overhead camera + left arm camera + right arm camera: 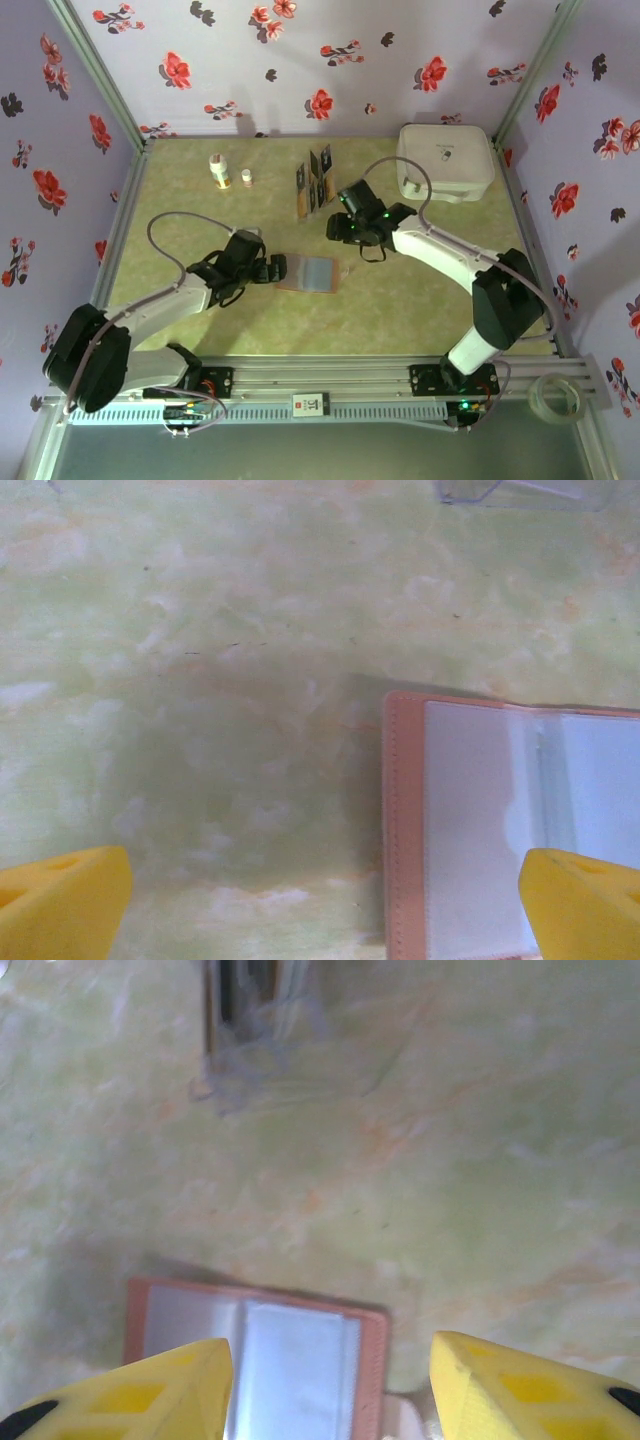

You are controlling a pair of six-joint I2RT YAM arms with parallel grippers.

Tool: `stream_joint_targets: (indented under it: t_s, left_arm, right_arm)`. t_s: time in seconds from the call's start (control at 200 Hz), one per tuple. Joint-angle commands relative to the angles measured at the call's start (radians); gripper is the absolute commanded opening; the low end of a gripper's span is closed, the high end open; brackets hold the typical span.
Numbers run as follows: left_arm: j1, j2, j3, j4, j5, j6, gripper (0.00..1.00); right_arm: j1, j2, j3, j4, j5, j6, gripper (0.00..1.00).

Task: Put the credit cards into the card holder

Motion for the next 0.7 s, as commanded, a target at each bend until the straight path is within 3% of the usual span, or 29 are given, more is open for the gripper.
stream_joint_targets:
  t_s: [0.0,0.455,0.695]
  left_arm:
    - [0.026,0.025,0.037,-0.016,0.015,0.027,1.0]
    - [0.061,0.049,0.072,-0.014,0.02,0.03,1.0]
    - [0.115,0.162,0.196,-0.011,0.07,0.084,1.0]
  right_arm:
    - [-0.043,0.012,0.088,-0.065,0.032,-0.064,0.55]
    - [-0.182,0.264,0.46,-0.18,-0.049,-0.208,0.47]
    - [-0.213,0.344,0.556,-0.174,-0.148,-0.205,0.45]
